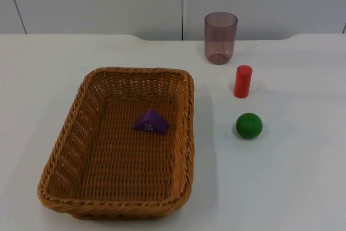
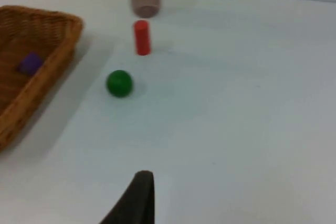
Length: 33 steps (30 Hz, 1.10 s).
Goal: Pick up the basket with the left hand and place the triangular block into the basket with the right hand.
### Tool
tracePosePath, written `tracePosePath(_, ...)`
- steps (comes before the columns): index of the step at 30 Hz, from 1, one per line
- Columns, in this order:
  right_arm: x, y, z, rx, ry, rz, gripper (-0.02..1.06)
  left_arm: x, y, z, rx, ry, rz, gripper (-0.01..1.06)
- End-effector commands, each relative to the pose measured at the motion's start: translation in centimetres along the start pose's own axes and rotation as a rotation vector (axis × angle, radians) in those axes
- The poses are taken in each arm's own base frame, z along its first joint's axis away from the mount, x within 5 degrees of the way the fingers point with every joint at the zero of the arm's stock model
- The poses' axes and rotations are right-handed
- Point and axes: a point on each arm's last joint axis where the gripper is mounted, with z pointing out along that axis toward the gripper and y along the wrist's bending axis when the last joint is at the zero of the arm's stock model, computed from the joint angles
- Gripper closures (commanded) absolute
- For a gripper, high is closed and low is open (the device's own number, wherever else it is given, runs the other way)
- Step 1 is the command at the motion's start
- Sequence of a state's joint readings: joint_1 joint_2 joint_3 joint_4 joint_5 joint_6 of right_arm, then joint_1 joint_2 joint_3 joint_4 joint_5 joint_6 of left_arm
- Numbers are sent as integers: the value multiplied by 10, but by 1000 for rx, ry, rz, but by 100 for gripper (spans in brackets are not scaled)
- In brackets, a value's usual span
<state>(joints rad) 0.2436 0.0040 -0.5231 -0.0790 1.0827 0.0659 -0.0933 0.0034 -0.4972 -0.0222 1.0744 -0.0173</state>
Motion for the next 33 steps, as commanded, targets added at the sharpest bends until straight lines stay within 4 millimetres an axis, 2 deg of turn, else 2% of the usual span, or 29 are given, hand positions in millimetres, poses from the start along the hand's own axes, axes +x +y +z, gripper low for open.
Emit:
tracePosePath(1,1,1,0,55,-1,32,-1,1,0,1,-7,1,-5,0)
tracePosePath(11,2,2,0,184,-1,98,-1,1,0,1,-7,1,-5,0)
tracePosePath(21,2,2,0,184,-1,100,-1,1,0,1,-8,1,-6,0)
tracePosePath(33,2,2,0,184,-1,102,-1,1,0,1,-151,-5,-83,0)
